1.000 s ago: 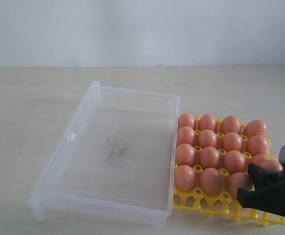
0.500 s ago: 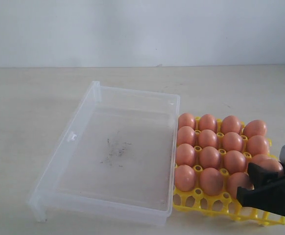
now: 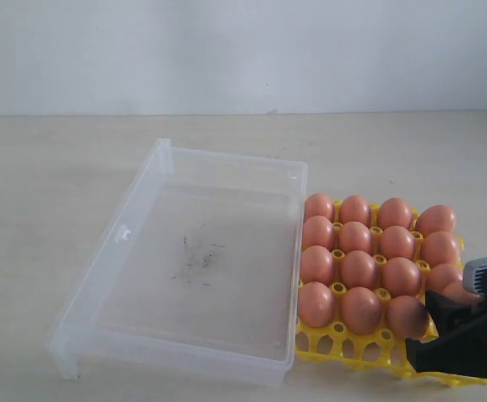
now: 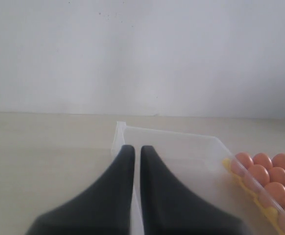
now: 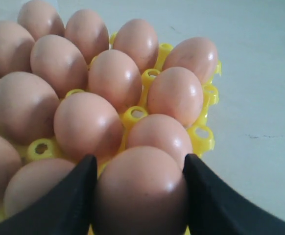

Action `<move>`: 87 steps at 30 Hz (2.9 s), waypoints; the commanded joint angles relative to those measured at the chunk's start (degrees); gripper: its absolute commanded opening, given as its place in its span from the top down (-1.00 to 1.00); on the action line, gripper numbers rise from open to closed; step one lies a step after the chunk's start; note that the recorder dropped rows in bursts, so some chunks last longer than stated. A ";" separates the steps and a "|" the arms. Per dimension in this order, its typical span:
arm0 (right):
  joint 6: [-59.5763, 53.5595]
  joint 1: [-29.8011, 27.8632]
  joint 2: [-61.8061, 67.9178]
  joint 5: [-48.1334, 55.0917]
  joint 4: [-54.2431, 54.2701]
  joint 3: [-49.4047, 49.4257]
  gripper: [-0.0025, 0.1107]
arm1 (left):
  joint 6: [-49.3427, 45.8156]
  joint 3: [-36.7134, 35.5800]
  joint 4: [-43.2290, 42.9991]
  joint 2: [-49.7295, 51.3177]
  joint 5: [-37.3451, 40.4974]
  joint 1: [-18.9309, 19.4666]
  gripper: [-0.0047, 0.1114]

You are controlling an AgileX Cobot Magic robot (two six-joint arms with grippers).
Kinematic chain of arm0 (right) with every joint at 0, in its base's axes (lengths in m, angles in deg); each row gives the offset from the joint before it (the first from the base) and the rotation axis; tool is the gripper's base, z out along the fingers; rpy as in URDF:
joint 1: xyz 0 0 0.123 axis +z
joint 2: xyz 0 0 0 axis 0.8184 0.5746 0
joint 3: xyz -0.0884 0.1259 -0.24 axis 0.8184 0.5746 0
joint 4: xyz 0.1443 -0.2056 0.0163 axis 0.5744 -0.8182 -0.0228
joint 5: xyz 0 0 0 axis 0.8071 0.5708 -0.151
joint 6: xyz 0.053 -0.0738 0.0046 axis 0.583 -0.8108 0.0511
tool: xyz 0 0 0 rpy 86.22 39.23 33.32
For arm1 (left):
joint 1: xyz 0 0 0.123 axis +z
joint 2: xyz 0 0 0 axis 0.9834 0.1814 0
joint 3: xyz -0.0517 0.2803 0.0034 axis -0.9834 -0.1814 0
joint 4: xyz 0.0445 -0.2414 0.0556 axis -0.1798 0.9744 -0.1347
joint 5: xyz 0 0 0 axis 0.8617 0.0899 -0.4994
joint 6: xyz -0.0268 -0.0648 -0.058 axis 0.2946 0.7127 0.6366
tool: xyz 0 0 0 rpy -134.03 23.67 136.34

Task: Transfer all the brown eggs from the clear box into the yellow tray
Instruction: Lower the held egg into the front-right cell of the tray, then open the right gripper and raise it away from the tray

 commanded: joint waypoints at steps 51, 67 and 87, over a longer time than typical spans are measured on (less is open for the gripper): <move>-0.81 -0.06 -6.82 2.00 0.75 0.20 0.12 | 0.47 -0.15 0.13 -0.15 -0.05 -0.45 0.85; -1.75 -0.06 -29.75 -3.26 -20.48 0.20 0.95 | 0.47 -0.15 0.13 -0.15 -0.30 -0.45 0.85; -24.01 -0.06 -41.43 53.69 -30.70 -27.45 0.96 | 0.47 -0.15 0.13 -0.15 -0.05 -0.45 0.85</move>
